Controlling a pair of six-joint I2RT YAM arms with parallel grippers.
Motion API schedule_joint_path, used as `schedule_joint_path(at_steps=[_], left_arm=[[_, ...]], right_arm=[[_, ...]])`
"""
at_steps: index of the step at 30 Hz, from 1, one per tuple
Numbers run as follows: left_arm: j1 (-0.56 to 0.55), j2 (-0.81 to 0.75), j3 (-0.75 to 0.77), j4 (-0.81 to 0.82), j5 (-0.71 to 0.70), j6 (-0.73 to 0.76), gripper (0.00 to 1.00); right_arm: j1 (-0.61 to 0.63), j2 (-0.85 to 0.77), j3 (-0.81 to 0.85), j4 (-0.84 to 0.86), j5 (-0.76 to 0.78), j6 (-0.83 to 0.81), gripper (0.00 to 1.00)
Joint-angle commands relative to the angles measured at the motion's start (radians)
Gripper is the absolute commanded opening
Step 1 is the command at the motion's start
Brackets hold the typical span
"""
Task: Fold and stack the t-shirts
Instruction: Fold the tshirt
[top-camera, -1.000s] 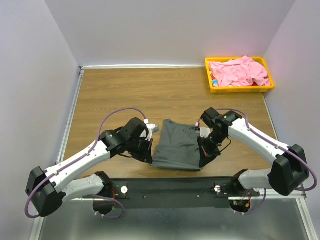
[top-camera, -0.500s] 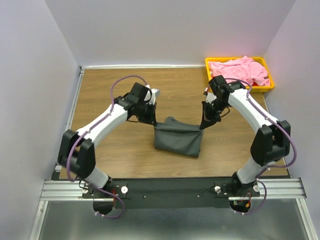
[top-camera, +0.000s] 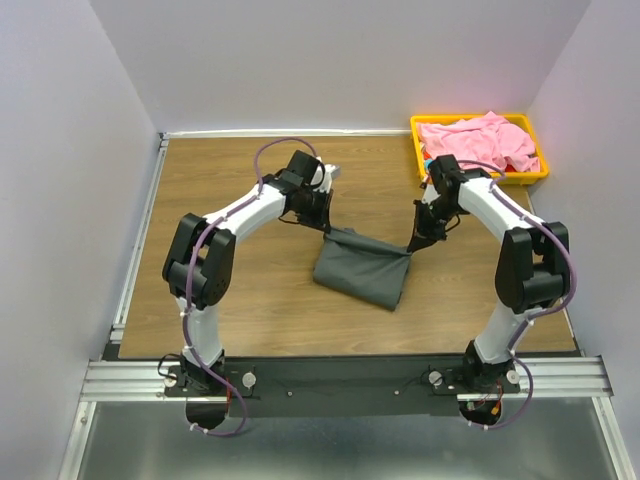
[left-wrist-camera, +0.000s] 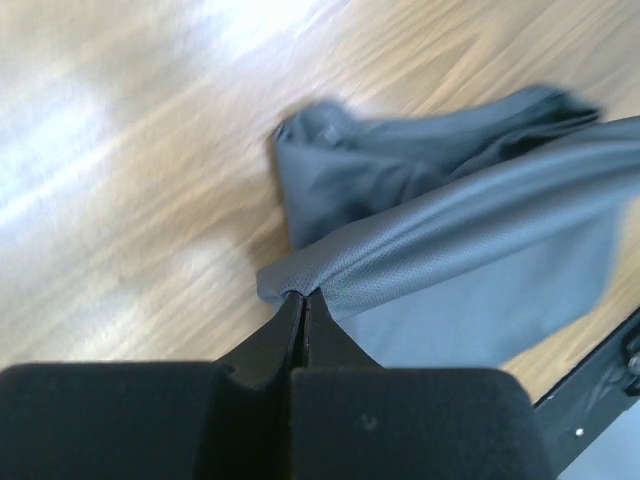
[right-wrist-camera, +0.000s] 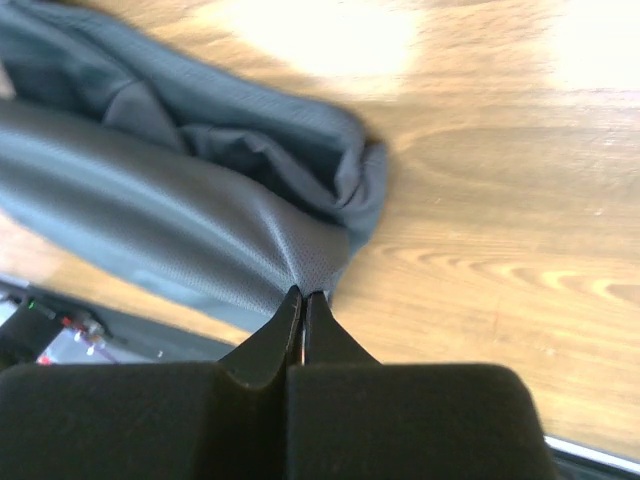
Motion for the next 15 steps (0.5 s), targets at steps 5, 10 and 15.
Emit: schedule_joint_path(at_steps=[5, 10, 15], left_arm=[[-0.001, 0.054, 0.098, 0.051, 0.029, 0.023, 0.0], [-0.003, 0.087, 0.073, 0.098, 0.006, 0.017, 0.0], [-0.014, 0.099, 0.066, 0.134, -0.008, 0.023, 0.04]], right_arm=[[-0.026, 0.03, -0.139, 0.142, 0.116, 0.029, 0.01], [-0.032, 0.024, -0.177, 0.177, 0.17, 0.062, 0.01], [-0.031, -0.053, -0.173, 0.184, 0.222, 0.113, 0.01]])
